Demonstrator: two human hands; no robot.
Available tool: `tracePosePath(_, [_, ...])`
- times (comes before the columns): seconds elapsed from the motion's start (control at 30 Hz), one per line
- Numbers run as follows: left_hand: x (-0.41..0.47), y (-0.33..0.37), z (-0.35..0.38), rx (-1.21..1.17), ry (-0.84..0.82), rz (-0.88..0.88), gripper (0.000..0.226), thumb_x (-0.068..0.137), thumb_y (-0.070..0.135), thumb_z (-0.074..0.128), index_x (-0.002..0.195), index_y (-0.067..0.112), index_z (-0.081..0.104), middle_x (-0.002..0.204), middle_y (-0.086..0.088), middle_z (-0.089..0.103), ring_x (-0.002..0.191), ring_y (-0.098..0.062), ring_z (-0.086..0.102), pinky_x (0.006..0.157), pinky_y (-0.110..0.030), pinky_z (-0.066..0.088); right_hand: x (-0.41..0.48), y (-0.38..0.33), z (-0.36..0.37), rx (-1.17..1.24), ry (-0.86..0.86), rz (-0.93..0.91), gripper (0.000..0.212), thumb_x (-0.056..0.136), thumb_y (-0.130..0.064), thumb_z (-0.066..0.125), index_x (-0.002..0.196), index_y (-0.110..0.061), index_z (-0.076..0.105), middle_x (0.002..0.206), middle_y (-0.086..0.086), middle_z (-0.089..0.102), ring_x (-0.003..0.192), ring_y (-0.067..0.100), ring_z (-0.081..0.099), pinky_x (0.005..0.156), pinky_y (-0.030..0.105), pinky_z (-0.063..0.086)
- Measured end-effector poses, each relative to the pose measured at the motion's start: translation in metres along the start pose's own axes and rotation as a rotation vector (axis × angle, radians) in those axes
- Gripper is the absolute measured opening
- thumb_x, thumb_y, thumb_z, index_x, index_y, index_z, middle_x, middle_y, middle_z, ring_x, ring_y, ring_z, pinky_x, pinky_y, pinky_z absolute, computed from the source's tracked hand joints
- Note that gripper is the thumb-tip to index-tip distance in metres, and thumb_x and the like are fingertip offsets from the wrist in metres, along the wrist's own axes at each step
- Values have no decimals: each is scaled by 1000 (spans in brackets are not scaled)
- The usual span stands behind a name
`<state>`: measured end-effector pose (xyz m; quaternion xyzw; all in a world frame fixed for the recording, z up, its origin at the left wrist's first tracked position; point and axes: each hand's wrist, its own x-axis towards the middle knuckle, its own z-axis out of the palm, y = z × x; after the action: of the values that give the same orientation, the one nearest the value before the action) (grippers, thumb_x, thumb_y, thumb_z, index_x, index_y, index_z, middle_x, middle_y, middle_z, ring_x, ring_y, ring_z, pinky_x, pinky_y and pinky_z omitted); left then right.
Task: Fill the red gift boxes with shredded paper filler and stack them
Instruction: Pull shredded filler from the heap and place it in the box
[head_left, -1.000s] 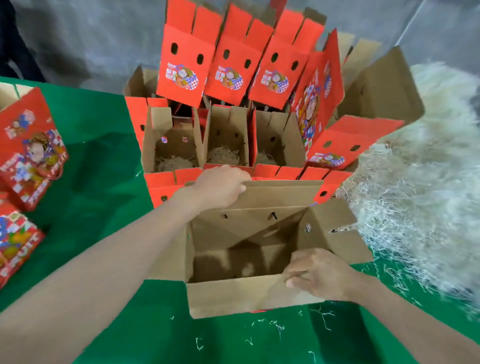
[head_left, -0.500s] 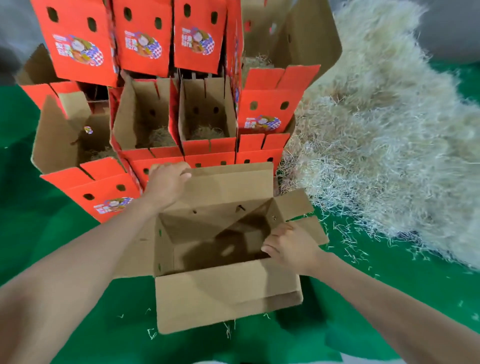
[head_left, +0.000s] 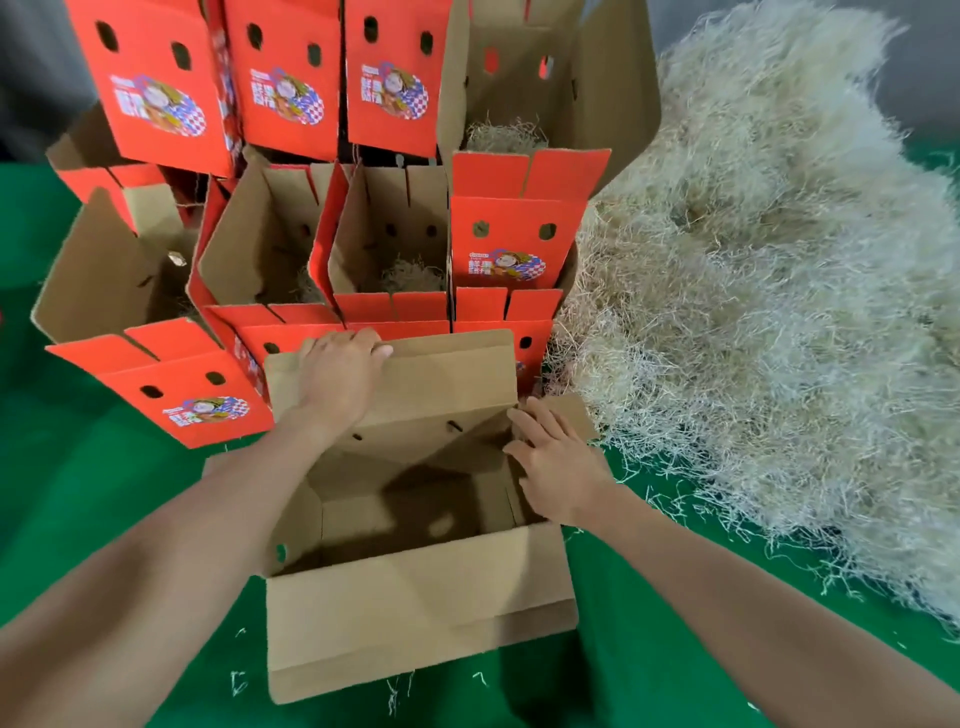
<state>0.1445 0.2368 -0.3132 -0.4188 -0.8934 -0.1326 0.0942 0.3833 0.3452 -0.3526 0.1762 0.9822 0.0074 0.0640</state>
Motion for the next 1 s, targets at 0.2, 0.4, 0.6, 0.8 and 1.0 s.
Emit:
tracePosePath(0.2, [-18, 18, 12, 21, 19, 158, 39, 91, 20, 54, 129, 17, 49, 122, -6, 55, 115, -26, 46, 100, -39, 21, -2, -12, 8, 113, -30, 118, 48, 89, -17, 39, 137, -13, 37, 156, 6, -1, 142, 30, -5, 116, 45, 7])
tracePosePath(0.4, [3, 40, 6, -90, -81, 153, 46, 93, 10, 51, 137, 19, 43, 133, -4, 48, 126, -22, 38, 108, -36, 19, -6, -12, 11, 158, -31, 175, 45, 92, -11, 35, 137, -10, 34, 156, 7, -2, 142, 31, -7, 116, 44, 3])
tracePosePath(0.6, [-12, 127, -6, -533, 0, 412, 37, 90, 11, 53, 127, 17, 54, 123, 4, 52, 115, -11, 44, 100, -22, 31, -7, 11, -20, 383, 267, 154, 35, 85, -19, 42, 115, -11, 57, 128, 5, 50, 117, 25, 47, 95, 34, 44])
tracePosePath(0.8, [9, 199, -14, -658, 27, 410, 45, 89, 9, 55, 133, 13, 46, 135, 2, 44, 127, -10, 32, 109, -15, 13, -26, 114, -77, 476, 595, 433, 35, 86, -14, 58, 121, -15, 57, 125, 3, 53, 109, 21, 56, 91, 36, 49])
tracePosePath(1.0, [41, 290, -11, -719, -239, 471, 62, 91, 20, 55, 145, 23, 25, 151, 8, 22, 138, -7, 17, 113, -23, 9, -57, 218, -81, 312, 333, 885, 104, 76, -40, 71, 146, -26, -5, 155, 9, -7, 142, 34, -4, 115, 52, 9])
